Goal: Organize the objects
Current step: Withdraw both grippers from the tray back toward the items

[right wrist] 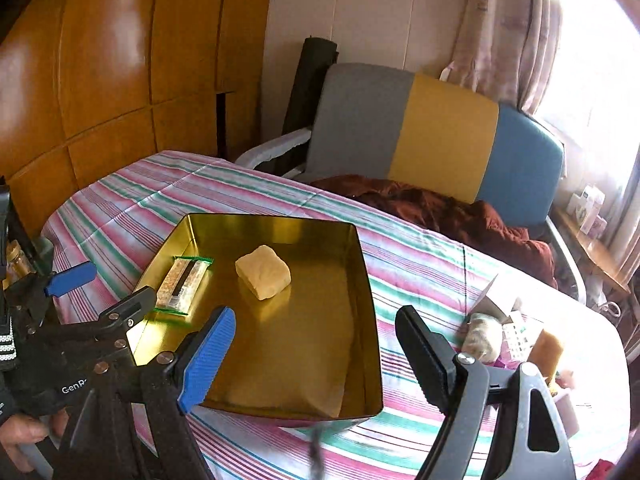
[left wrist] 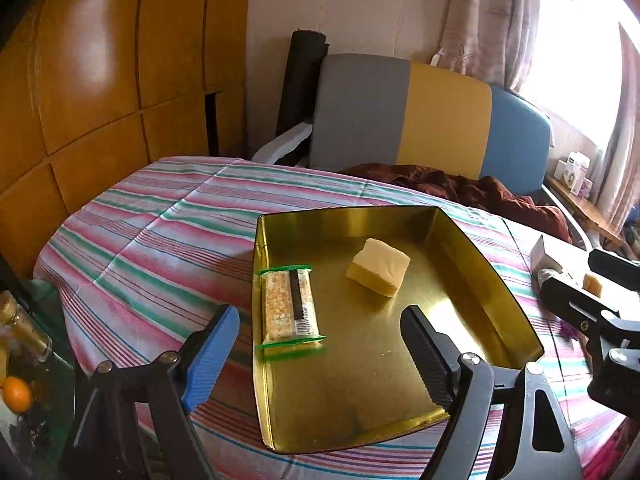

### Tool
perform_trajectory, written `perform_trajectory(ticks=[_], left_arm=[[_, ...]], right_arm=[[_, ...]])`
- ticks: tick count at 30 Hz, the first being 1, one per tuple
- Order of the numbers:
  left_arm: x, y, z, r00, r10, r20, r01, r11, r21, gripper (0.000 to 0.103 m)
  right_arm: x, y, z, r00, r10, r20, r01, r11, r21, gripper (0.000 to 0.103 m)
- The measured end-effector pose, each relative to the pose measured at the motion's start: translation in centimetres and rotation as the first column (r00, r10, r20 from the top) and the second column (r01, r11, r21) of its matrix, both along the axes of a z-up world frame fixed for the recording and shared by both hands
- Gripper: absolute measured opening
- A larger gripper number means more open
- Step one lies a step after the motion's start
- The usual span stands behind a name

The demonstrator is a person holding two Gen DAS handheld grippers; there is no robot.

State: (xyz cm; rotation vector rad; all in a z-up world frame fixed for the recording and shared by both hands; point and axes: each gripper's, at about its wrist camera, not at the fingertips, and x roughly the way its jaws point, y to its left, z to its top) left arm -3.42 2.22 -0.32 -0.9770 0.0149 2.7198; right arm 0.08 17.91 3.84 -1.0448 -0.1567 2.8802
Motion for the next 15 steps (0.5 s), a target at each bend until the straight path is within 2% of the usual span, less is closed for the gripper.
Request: perform_trajectory(ticks=[15], left_arm=[[0.9, 2.5, 0.9, 0.998, -0.062, -0.017, 0.062, 0.998, -0.034, 0.084]], right_arm=[[1.1, 2.0, 0.1, 0.999, -0.040, -0.020, 0.039, 0.999, -0.009, 0.084]])
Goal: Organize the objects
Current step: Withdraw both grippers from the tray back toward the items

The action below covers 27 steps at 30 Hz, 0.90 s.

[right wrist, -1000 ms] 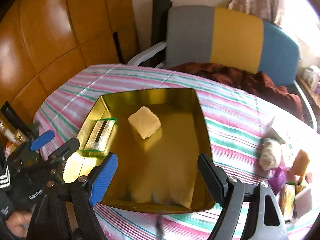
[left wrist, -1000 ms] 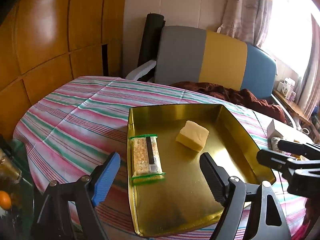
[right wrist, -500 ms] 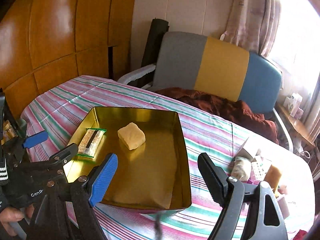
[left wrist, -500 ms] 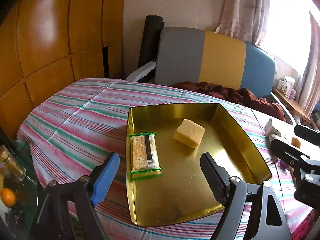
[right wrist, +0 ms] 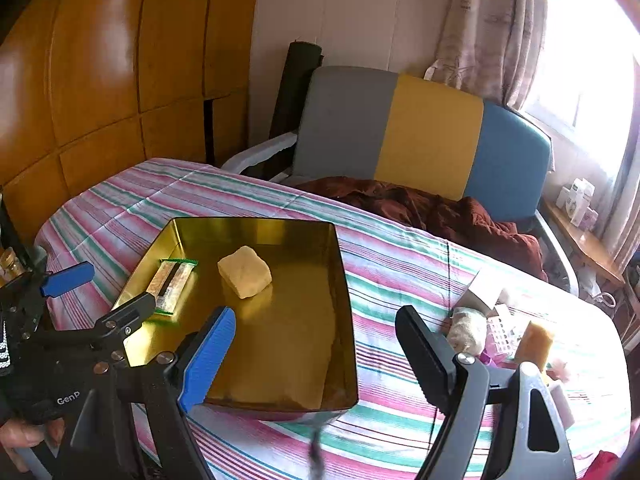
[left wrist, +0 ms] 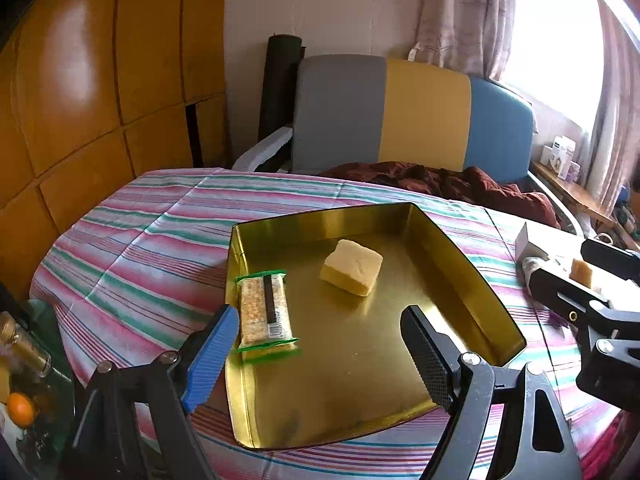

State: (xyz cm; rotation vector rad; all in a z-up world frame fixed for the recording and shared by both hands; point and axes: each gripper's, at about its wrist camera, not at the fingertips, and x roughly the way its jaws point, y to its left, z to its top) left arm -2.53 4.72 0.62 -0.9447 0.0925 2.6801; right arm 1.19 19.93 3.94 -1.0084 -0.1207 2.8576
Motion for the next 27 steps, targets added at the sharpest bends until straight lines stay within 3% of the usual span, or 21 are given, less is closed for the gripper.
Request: perform_trajectory(ticks=[19, 27], left_arm=[[0.7, 4.2, 0.8, 0.995, -0.102, -0.008, 0.101, 0.994, -0.033, 0.084], [0.6, 8.6, 0.6, 0.974, -0.226, 0.012, 0.226, 0.973, -0.036, 0.084]], right_arm=[[1.4, 4.4, 0.0, 0.997, -0.076, -0.013, 0.076, 0.997, -0.030, 0.084], [3.1, 12.4, -1.9, 0.976, -0.203, 0.084, 0.210, 0.974, -0.088, 0.084]])
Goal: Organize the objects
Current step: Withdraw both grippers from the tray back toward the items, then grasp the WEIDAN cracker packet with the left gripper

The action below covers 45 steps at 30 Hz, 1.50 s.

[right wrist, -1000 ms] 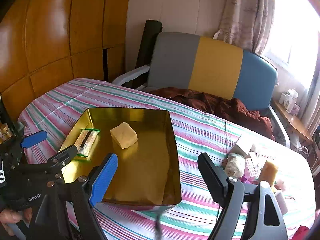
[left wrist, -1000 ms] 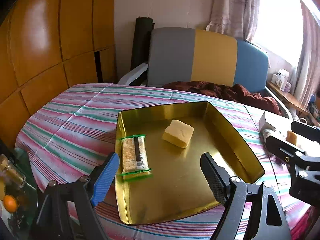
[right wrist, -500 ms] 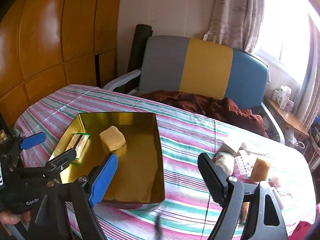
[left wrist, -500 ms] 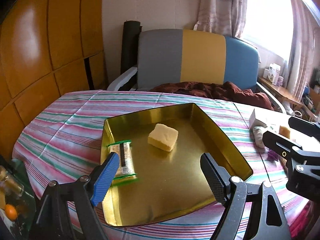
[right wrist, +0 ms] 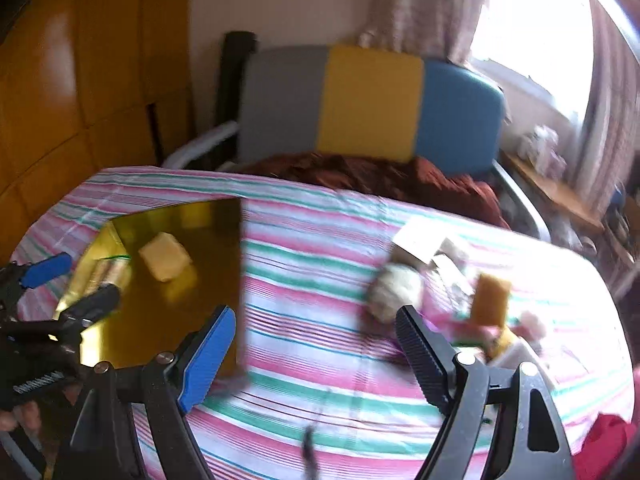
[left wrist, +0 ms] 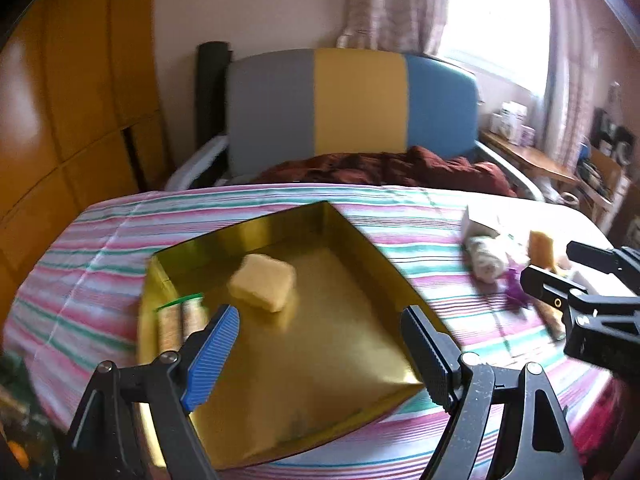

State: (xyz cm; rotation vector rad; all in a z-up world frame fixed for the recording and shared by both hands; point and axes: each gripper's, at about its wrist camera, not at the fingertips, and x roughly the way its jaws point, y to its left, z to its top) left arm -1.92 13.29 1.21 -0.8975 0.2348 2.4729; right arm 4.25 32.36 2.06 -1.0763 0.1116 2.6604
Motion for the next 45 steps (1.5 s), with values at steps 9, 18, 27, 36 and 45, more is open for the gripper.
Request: perform_trajectory(ticks=[9, 18, 27, 36, 45], left_arm=[[1.7, 8.9, -1.3, 0.960, -0.268, 0.081, 0.269, 0.963, -0.008, 0.084], [3.7, 18.1, -4.1, 0.856, -0.446, 0.264, 0.449, 0.892, 0.050, 0.082], [5.2, 26.0, -6.7, 0.784, -0.486, 0.386, 0.500, 0.863, 0.072, 0.079], [5.4, 32.1, -9.1, 0.770, -0.455, 0.447, 0.504, 0.864, 0.010, 0.080], [6.8, 30.6, -10.4, 0.758, -0.548, 0.353, 0.592, 0.805, -0.023, 0.029]], right_arm=[[6.8, 14.9, -1.8, 0.943, -0.315, 0.103, 0.324, 0.943, -0.080, 0.084], [11.2, 22.0, -3.0, 0.880, -0.464, 0.103, 0.475, 0.852, -0.219, 0.084], [11.8, 23.2, -4.0, 0.890, -0.448, 0.089, 0.449, 0.820, -0.355, 0.084], [12.3, 24.2, -4.6, 0.895, -0.442, 0.065, 0.419, 0.781, -0.463, 0.084], [12.6, 24.7, -4.9, 0.893, -0.445, 0.065, 0.412, 0.753, -0.513, 0.084]])
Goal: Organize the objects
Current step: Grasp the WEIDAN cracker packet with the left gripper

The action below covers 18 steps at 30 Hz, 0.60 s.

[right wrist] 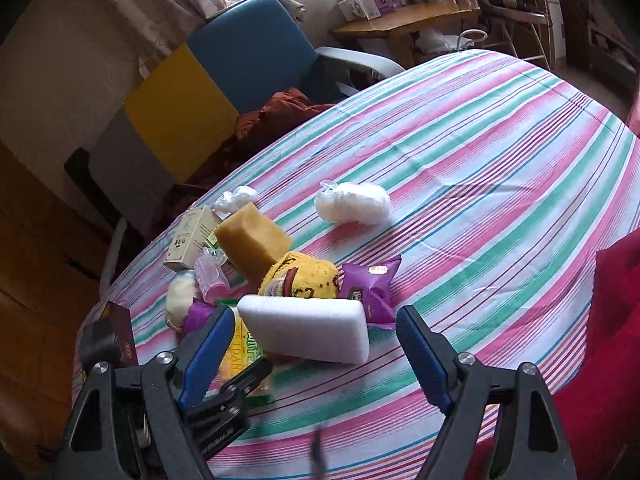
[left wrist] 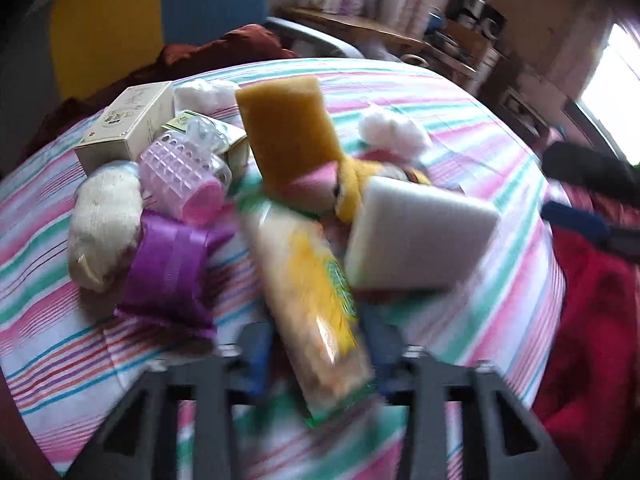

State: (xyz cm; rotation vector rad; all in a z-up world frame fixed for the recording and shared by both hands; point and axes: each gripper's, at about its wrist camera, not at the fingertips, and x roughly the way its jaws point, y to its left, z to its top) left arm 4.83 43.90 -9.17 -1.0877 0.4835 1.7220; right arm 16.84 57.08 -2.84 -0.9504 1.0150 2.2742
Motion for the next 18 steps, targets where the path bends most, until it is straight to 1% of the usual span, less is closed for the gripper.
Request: perform_trajectory(ticks=[4, 7, 12, 15, 17, 18], left_arm=[[1.1, -3.6, 0.1, 0.997, -0.067, -0.038, 0.069, 0.997, 0.029, 0.028], [1.5, -6.5, 0.2, 0.994, -0.097, -0.042, 0.099, 0.994, 0.042, 0.028], [0.9, -10.6, 0.3, 0.995, -0.100, 0.030, 0.097, 0.993, 0.072, 0.028], [0.6, -12.4, 0.1, 0.994, -0.084, 0.070, 0.077, 0.993, 0.090, 0.029], [0.3, -12.0, 0.1, 0.992, -0.073, 0.101, 0.063, 0.993, 0.097, 0.029], [0.2, -11.5, 0.2, 0.992, -0.069, 0.109, 0.058, 0.994, 0.095, 0.032]], right_arm=[[-0.1, -0.1, 0.0, 1.000, 0.005, 0.009, -0.005, 1.000, 0.000, 0.084], [-0.2, -0.1, -0.1, 1.000, 0.009, 0.022, -0.009, 1.000, -0.001, 0.084], [-0.5, -0.2, -0.1, 0.999, 0.006, 0.040, -0.006, 1.000, 0.005, 0.084], [-0.5, -0.2, -0.1, 0.999, 0.001, 0.048, -0.001, 1.000, 0.005, 0.084], [-0.4, -0.2, -0.1, 0.999, -0.002, 0.050, 0.002, 1.000, 0.005, 0.084], [-0.4, -0.1, -0.1, 0.999, -0.004, 0.051, 0.004, 1.000, 0.005, 0.084]])
